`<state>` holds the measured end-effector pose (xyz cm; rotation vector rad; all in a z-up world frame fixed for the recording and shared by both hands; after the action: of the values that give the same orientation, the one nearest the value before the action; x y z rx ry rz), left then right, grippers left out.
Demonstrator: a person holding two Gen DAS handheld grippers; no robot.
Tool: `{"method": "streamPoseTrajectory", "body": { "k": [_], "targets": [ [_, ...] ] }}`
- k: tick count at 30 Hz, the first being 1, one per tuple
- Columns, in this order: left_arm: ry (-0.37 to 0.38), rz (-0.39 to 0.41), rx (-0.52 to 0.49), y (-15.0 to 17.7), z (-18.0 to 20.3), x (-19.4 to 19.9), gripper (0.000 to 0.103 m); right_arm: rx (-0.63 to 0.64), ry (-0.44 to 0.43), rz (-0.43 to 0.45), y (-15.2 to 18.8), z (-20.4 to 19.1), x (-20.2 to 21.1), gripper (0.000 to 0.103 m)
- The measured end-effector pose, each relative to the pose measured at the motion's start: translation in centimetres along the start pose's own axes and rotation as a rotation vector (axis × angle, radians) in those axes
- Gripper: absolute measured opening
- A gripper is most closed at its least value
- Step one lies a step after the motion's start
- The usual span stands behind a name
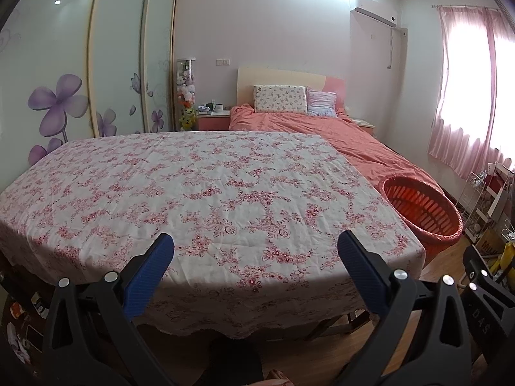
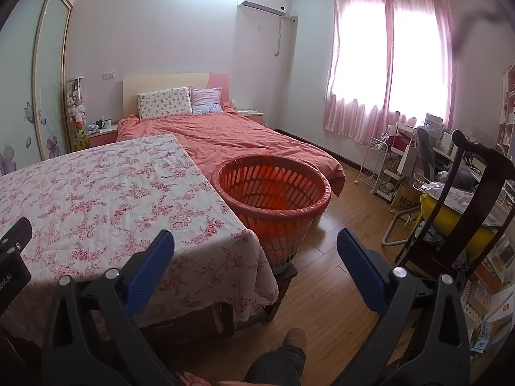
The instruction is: Collect trash
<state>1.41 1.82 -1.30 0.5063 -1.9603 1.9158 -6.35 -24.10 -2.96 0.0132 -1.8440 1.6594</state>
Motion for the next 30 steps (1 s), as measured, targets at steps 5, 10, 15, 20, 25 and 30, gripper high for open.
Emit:
{"method": "streamPoseTrajectory", "body": {
  "k": [5, 10, 15, 20, 25, 30],
  "targets": [
    [0.0, -0.001, 0.001, 0.03, 0.02, 0.0, 0.1, -0.004, 0.001, 0.006, -0.11, 0.1, 0.19, 0.099],
    [0.002, -0.003, 0.001, 0.02, 0.04, 0.04, 0.1, -0.007, 0.004, 0.012, -0.19, 0.08, 0.4, 0.099],
    [0.005, -0.005, 0.0, 0.01, 0.03, 0.12, 0.1, -0.007, 0.004, 0.013, -0.16, 0.06, 0.45, 0.099],
    [0.004, -0.006, 0.0, 0.04, 0.04, 0.09, 0.1, -0.006, 0.001, 0.011, -0.24, 0.06, 0.44, 0.099],
    [0.006, -0.008, -0.002, 0.13, 0.07, 0.0, 0.1, -0.006, 0.001, 0.01, -0.26, 0.07, 0.41, 0.099],
    [0.006, -0.008, -0.002, 0.12, 0.1, -0.04, 0.1, -0.006, 0.001, 0.011, -0.27, 0.08, 0.41, 0.099]
  ]
}}
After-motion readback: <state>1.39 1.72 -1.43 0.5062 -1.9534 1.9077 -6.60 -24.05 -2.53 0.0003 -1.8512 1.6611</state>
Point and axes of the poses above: each gripper's, at about its wrist camera, not at the fingertips, and x roughly against the way its jaws point, z to its right, y to its underside, the point moved 3 cm from there along -x, roughly the way its jaws point, and after that the axes turned 4 degrees about -x, right-handed, at the moved point
